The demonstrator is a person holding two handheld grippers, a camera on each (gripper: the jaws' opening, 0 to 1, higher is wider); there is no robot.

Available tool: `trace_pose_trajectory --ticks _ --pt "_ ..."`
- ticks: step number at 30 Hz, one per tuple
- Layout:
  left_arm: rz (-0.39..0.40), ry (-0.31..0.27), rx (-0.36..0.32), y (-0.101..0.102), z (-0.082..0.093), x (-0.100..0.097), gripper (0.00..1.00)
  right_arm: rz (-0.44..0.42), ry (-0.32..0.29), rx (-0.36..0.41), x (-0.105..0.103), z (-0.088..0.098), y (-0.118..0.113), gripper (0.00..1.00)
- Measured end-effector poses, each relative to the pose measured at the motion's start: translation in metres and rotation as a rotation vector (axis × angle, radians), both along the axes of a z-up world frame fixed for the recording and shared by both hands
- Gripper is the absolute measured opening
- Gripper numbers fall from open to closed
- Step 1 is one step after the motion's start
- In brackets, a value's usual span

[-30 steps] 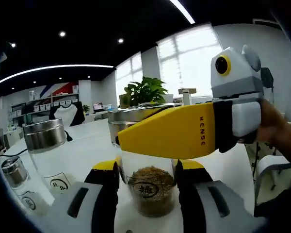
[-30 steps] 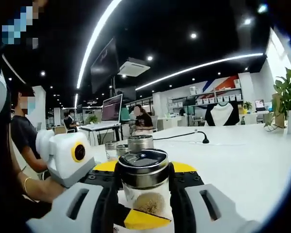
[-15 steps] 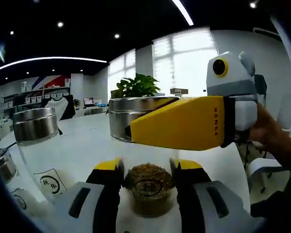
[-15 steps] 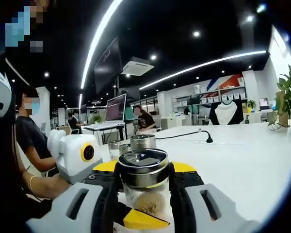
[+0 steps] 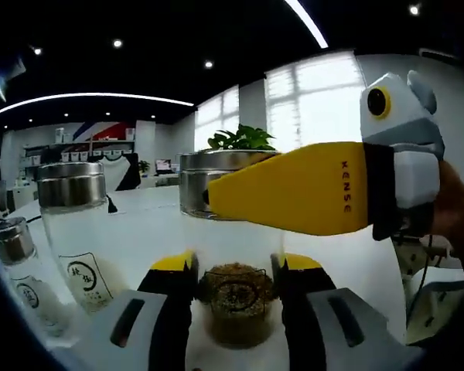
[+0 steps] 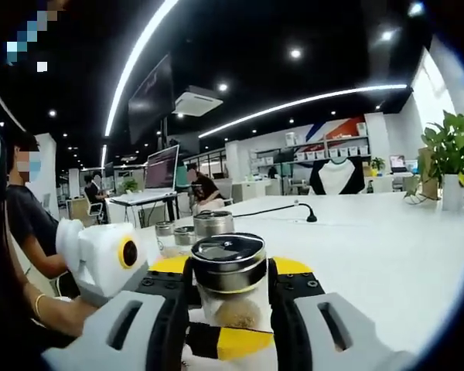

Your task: Rotate the seasoning bottle until the label or dispensing opening points toward the visible target arrow and the bottle remains upright within the marked orientation range

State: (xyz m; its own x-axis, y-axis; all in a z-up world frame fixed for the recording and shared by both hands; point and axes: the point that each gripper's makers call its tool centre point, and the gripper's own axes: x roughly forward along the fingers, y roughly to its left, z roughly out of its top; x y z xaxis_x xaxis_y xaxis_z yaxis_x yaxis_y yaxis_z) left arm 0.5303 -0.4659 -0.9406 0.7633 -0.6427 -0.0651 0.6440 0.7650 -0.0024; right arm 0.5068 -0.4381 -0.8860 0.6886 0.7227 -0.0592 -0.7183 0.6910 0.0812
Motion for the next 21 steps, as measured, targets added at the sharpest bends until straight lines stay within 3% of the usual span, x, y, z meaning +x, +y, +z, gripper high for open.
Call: trace_pose_trajectory --ticks 6,21 --pt "0.181 -0.007 -0.006 0.013 0.0 -0.001 0.46 -0.035 -0.011 -0.006 -0.004 0.0 0.002 0.37" --pt "0.217 -0.03 -0.015 0.015 0.001 -0.002 0.46 -0.105 -0.014 0.04 -0.001 -0.003 0.006 0.38"
